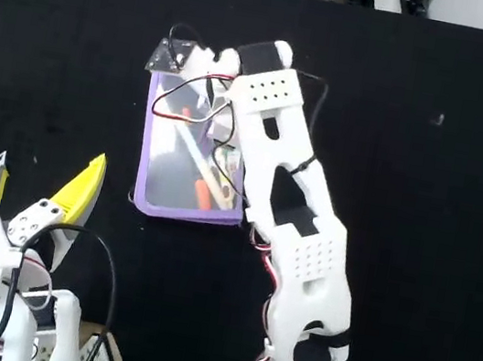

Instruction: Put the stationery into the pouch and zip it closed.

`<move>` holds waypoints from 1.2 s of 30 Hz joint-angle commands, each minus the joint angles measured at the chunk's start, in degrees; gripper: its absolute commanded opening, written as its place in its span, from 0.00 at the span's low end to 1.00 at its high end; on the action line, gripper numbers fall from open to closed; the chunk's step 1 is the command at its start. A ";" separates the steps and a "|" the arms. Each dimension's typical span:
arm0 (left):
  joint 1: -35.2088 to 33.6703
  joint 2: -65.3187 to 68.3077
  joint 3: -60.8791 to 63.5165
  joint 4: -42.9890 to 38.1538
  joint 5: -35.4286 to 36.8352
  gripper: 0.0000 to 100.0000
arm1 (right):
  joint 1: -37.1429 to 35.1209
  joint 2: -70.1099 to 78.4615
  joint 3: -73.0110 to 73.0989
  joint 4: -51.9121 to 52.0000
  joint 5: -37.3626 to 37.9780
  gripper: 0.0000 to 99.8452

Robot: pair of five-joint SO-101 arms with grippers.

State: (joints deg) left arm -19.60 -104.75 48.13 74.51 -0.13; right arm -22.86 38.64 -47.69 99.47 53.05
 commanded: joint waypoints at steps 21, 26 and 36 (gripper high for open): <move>0.40 0.18 0.13 3.87 0.18 0.05 | 5.19 -27.91 -33.01 1.67 -25.93 0.18; 7.43 0.18 1.19 4.22 0.18 0.03 | 11.60 -31.69 -32.84 1.67 -31.91 0.01; 23.69 0.18 16.22 -2.29 0.09 0.03 | 25.58 -43.38 -19.12 1.76 -32.26 0.01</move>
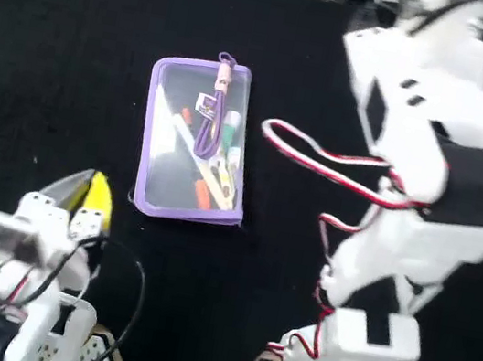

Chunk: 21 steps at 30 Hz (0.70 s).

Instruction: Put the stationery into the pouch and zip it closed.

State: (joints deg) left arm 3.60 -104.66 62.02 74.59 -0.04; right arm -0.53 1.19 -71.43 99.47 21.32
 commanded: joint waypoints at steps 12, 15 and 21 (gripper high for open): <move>-7.43 0.09 14.81 -2.29 0.09 0.03 | 3.69 -32.22 42.77 -2.73 -3.52 0.01; -9.80 0.09 17.10 -2.29 0.09 0.03 | 4.04 -37.49 55.69 -7.74 -3.69 0.01; -17.98 0.09 21.93 -2.29 0.09 0.03 | 3.78 -53.14 80.57 -16.70 -3.69 0.01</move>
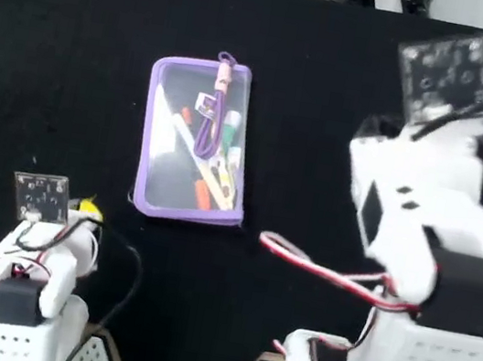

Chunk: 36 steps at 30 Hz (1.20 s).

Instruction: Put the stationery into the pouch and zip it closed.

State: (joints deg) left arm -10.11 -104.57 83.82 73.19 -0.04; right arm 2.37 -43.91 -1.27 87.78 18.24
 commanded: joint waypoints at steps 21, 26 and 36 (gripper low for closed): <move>-12.79 0.09 13.58 -3.87 -0.35 0.03 | 1.76 -54.11 77.23 -21.10 -0.62 0.01; -12.88 0.26 13.58 -3.78 -0.26 0.03 | 2.46 -65.71 88.84 -21.98 -0.35 0.01; -12.62 0.35 13.58 -3.78 -0.09 0.03 | 2.20 -64.57 97.71 -16.53 -0.26 0.01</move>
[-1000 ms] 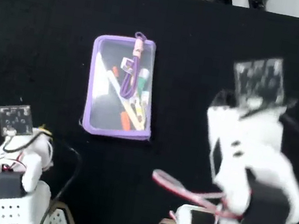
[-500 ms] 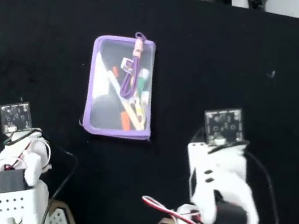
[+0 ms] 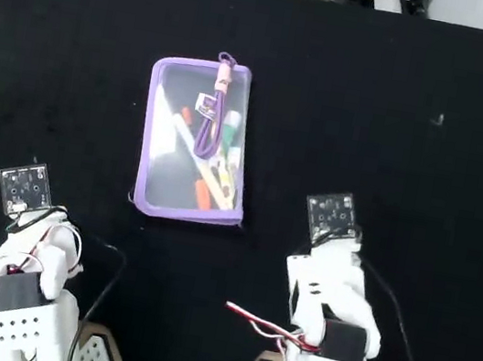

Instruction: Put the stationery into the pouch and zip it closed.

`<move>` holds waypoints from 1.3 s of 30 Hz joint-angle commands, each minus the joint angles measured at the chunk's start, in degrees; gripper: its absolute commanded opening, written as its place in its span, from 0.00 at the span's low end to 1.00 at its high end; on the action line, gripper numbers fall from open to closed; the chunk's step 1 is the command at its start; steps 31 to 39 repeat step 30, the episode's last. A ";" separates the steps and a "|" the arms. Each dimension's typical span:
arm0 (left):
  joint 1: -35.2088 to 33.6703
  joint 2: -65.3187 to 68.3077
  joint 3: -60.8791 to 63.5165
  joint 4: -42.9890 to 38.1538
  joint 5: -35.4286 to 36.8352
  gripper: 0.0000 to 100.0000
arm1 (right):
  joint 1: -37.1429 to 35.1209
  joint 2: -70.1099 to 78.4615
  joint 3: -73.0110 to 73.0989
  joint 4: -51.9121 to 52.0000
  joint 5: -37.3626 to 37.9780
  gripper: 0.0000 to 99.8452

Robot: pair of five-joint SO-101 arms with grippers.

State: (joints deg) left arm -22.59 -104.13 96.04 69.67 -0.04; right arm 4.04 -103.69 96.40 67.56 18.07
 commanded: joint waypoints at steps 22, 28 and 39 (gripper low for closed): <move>-0.13 -0.09 1.36 -0.26 -0.09 0.03 | 0.79 -4.79 0.04 7.30 -0.26 0.01; -0.13 -0.09 1.36 -0.26 -0.09 0.03 | 0.79 -4.79 0.04 7.30 -0.26 0.01; -0.13 -0.09 1.36 -0.26 -0.09 0.03 | 0.79 -4.79 0.04 7.30 -0.26 0.01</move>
